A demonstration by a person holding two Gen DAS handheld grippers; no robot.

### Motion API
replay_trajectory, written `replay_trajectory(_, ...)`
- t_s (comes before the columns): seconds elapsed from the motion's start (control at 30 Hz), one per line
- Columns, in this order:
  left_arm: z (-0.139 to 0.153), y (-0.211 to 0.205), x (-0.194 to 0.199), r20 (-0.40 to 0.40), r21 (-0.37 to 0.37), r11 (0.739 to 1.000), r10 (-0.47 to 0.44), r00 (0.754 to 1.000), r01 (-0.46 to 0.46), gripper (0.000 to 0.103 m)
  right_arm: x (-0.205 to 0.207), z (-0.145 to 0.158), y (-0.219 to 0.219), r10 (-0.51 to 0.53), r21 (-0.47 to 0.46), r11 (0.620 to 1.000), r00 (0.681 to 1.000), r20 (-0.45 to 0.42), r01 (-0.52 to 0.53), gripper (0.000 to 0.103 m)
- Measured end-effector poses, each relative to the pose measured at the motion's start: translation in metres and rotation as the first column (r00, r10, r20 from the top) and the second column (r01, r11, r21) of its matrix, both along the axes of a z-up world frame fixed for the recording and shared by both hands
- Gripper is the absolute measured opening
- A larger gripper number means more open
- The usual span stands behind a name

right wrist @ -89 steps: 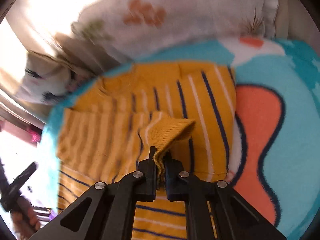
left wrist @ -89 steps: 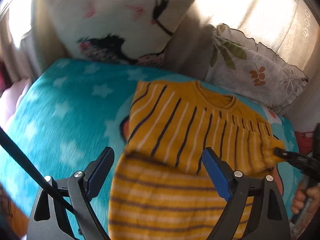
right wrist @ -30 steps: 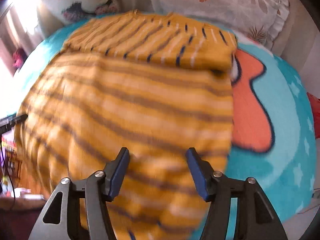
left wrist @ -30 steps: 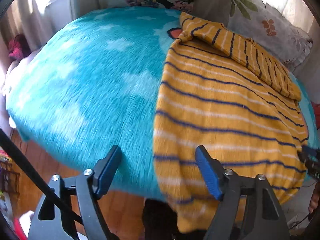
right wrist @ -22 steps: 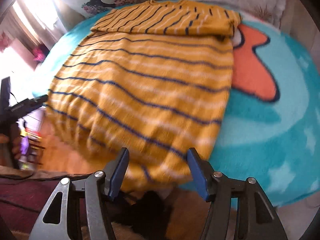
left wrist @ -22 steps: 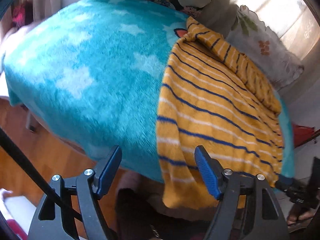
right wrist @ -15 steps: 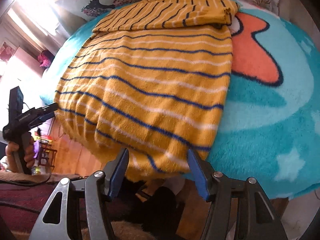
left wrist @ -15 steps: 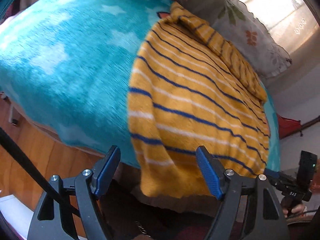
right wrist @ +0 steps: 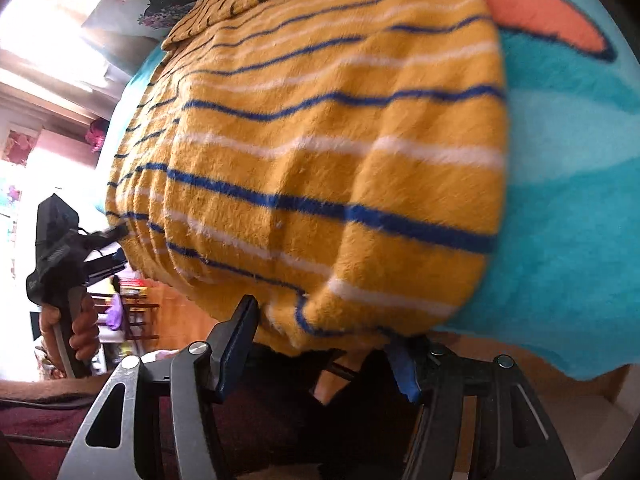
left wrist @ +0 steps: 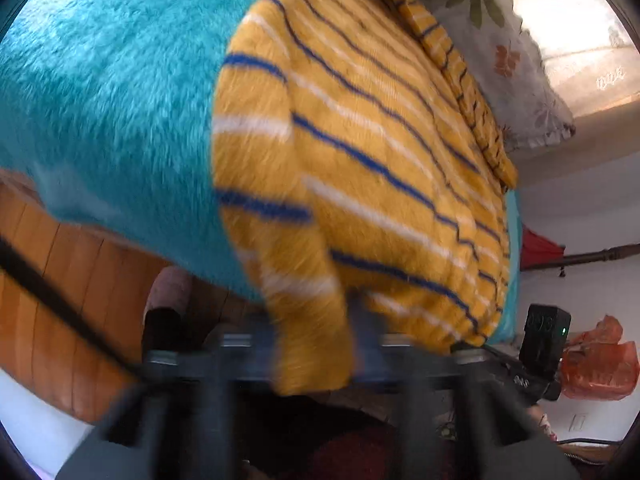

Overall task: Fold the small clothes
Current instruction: 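Grasp the hem with the left gripper while the right gripper grasps the hem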

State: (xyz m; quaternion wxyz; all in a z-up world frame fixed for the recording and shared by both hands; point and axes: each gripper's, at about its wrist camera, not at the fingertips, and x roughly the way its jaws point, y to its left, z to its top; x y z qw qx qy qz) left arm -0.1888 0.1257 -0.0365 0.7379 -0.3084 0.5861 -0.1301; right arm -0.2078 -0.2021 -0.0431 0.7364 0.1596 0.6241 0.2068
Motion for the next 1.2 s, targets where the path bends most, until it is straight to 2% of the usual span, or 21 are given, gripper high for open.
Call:
replay_trajectory(0.07, 0.008, 0.000, -0.008, 0.005, 0.030, 1.000, 0.005, 1.000, -0.005, 0.011, -0.001, -0.002, 0.000, 0.002, 0.068, 0.998, 0.999, -0.034, 0.001, 0.014)
replay_trajectory(0.1, 0.016, -0.001, -0.013, 0.013, 0.050, 0.999, 0.002, 1.000, -0.003, 0.010, -0.002, -0.001, -0.001, 0.011, 0.093, 0.996, 0.999, -0.046, -0.007, 0.012)
replay_trajectory(0.27, 0.045, -0.009, -0.018, 0.051, 0.101, 0.995, -0.010, 0.999, 0.005, 0.010, -0.018, 0.028, -0.002, 0.106, 0.159, 0.982, 0.994, -0.020, -0.101, 0.011)
replay_trajectory(0.47, 0.056, -0.014, -0.015, 0.053, 0.144, 0.990, -0.021, 0.998, 0.013, 0.010, -0.017, 0.046, -0.013, 0.138, 0.180, 0.974, 0.990, 0.010, -0.138, 0.010)
replay_trajectory(0.73, 0.092, -0.011, 0.001, 0.150, 0.149, 0.989, -0.016, 0.989, -0.007, 0.009, -0.002, 0.092, -0.026, 0.108, 0.229, 0.964, 0.987, 0.115, -0.133, 0.010)
replay_trajectory(0.9, 0.112, -0.012, 0.047, 0.219, 0.141, 0.989, -0.001, 0.976, -0.031, 0.009, 0.036, 0.117, -0.037, 0.022, 0.279, 0.958, 0.984, 0.174, -0.071, 0.010)
replay_trajectory(1.1, 0.138, -0.033, 0.130, 0.318, 0.195, 0.981, -0.061, 0.946, -0.002, 0.010, 0.098, 0.140, -0.036, -0.087, 0.210, 0.977, 0.964, 0.253, 0.033, 0.010)
replay_trajectory(1.2, 0.139, -0.033, 0.170, 0.322, 0.190, 0.982, -0.069, 0.944, 0.007, 0.010, 0.127, 0.148, -0.037, -0.127, 0.191, 0.979, 0.955, 0.268, 0.076, 0.010)
